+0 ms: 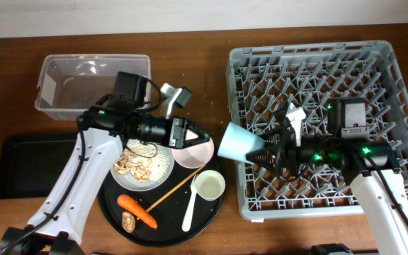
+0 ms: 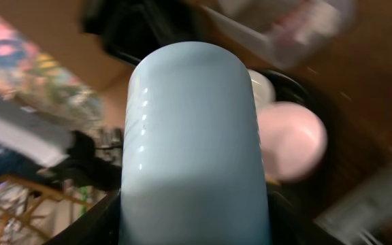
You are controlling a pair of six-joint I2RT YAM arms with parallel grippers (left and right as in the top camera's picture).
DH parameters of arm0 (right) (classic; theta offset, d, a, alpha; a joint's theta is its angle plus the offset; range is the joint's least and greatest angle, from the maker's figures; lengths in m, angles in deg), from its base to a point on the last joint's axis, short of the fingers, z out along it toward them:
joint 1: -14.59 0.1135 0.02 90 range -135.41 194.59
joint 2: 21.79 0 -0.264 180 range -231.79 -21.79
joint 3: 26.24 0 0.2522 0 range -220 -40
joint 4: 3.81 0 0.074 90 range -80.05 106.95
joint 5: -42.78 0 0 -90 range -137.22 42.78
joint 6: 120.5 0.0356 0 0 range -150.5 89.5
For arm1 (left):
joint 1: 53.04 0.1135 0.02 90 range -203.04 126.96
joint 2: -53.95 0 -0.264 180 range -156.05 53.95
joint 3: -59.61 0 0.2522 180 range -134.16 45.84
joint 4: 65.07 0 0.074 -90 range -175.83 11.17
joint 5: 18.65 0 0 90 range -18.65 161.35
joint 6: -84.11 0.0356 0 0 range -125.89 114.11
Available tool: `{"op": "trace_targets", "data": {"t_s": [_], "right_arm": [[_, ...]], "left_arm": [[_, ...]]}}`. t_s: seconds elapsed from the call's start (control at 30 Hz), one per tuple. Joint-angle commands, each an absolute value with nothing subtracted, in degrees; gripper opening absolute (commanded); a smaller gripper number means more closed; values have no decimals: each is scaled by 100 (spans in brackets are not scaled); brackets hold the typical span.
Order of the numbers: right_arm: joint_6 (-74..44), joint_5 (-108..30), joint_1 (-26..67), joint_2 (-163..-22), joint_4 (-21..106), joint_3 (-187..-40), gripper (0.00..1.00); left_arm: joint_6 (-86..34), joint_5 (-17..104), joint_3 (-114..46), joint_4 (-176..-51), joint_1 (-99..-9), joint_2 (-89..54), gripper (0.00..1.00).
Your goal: Sort waste into correct bins and load items into the dishwasher rack
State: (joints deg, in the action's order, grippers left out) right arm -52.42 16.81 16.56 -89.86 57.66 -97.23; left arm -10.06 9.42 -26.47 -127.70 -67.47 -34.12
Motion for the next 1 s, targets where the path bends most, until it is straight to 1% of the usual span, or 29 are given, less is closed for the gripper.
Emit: {"op": "trace_targets", "data": {"t_s": [0.0, 0.07, 0.1, 0.2, 0.23, 0.3, 0.33, 0.4, 0.5, 0.63, 0.8, 0.83, 0.87, 0.9, 0.97], "right_arm": [[-3983, -454, 1676, -8997, 5860, -9885, 48], [-3331, -1676, 1650, -8997, 6268, -10092, 48], [-3196, -2072, 1565, -8997, 6596, -10300, 48], [-2888, -2793, 1001, -8999, 7512, -10993, 48], [-2885, -2961, 592, -8999, 7908, -11321, 48], [-2890, -3180, 17, -9006, 8255, -11629, 48], [-2888, -3516, -510, -9008, 8384, -11729, 47], [-2684, -4052, -1290, -9133, 8528, -11732, 45], [-2339, -4598, -2057, -9637, 8537, -11732, 43], [-2243, -4690, -2503, -10499, 8450, -11732, 44], [-2136, -4806, -2566, -10914, 8345, -11732, 45], [-2136, -4769, -2566, -10960, 8332, -11732, 59], [-2136, -4677, -2562, -10975, 8284, -11732, 84], [-2138, -4445, -2562, -10982, 8220, -11732, 98], [-2138, -4172, -2562, -10982, 8131, -11732, 98]], "left_arm": [[-969, 2828, -2717, -13340, -6487, -3366, 34], [-969, 3490, -2717, -13694, -6437, -3366, 34], [-969, 3728, -2717, -13799, -6437, -3366, 34], [-969, 3993, -2717, -13869, -6437, -3366, 34], [-969, 3993, -2717, -13869, -6437, -3366, 34], [-969, 3995, -2717, -13869, -6437, -3366, 34], [-969, 3995, -2717, -13871, -6437, -3366, 34], [-969, 3995, -2717, -13873, -6437, -3366, 34], [-969, 3995, -2717, -13904, -6437, -3366, 34], [-969, 3995, -2717, -13915, -6437, -3366, 35], [-969, 4080, -2717, -13917, -6439, -3366, 34], [-969, 4080, -2717, -13915, -6439, -3366, 34], [-969, 4082, -2717, -13915, -6439, -3366, 34], [-969, 4082, -2717, -13915, -6437, -3366, 34], [-969, 4080, -2717, -13917, -6439, -3366, 34]]}}
